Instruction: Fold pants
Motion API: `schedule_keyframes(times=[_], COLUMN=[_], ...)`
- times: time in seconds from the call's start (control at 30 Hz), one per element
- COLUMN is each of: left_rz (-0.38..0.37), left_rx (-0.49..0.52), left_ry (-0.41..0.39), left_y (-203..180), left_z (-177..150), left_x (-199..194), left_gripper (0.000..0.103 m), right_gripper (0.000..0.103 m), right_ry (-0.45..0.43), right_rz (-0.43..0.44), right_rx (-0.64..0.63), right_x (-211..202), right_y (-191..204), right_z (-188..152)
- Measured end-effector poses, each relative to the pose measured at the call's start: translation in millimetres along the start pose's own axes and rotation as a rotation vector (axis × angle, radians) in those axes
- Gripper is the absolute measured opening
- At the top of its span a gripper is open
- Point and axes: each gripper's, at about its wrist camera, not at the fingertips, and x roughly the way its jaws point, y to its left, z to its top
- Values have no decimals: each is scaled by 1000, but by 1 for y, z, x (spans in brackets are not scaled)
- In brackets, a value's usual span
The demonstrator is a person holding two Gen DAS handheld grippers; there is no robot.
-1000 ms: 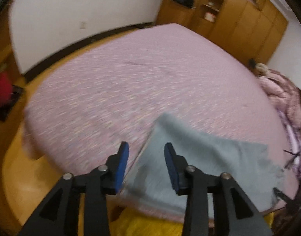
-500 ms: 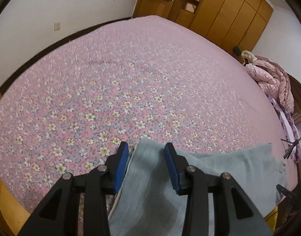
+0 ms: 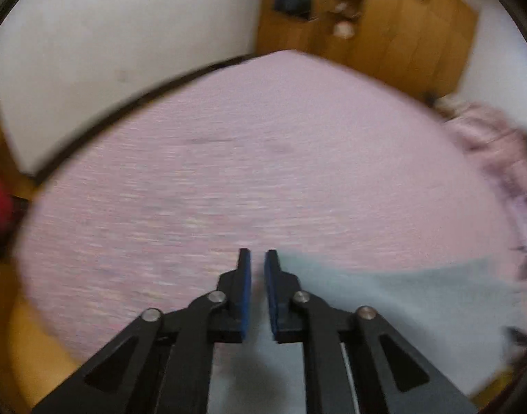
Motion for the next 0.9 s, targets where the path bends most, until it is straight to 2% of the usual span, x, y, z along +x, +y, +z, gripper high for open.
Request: schedule_keyframes(times=[0.03,0.17,0.27,0.37,0.43,0.53,0.6,0.73,0.9], left_rz=[34,-73,-96,-115,-148,-185,-177,-73,-37], left_rx=[9,-36,-17,-56,-110,-167,-182,-203,-234], left_ry=[6,36,48,48,63,106,127,140,126], left_y=[2,12,9,12,15,18,15,19,24], left_z=[0,0,-3,-15,-29,-49,-61,-69,-72], left_x=[4,-4,-21,-45,-56,-63,-68,-57,-56], left_gripper=[7,8,8,10,16,25,30,31,31], right_gripper=[23,23,23,23,23,23,23,23,23], right_ry=[1,15,23,22,32,26,19,20,11], right_rz=[0,-4,-8,55,68,37,36,71,79], right_rx=[-1,6,0,-17,-42,-85,-86,-53,-49], right_x=[0,-1,-4,-7,-5,0,1,2,-3], right_y=[0,1,8,19,28,38,38,32,30], right_z=[0,3,8,10,9,8,8,10,4])
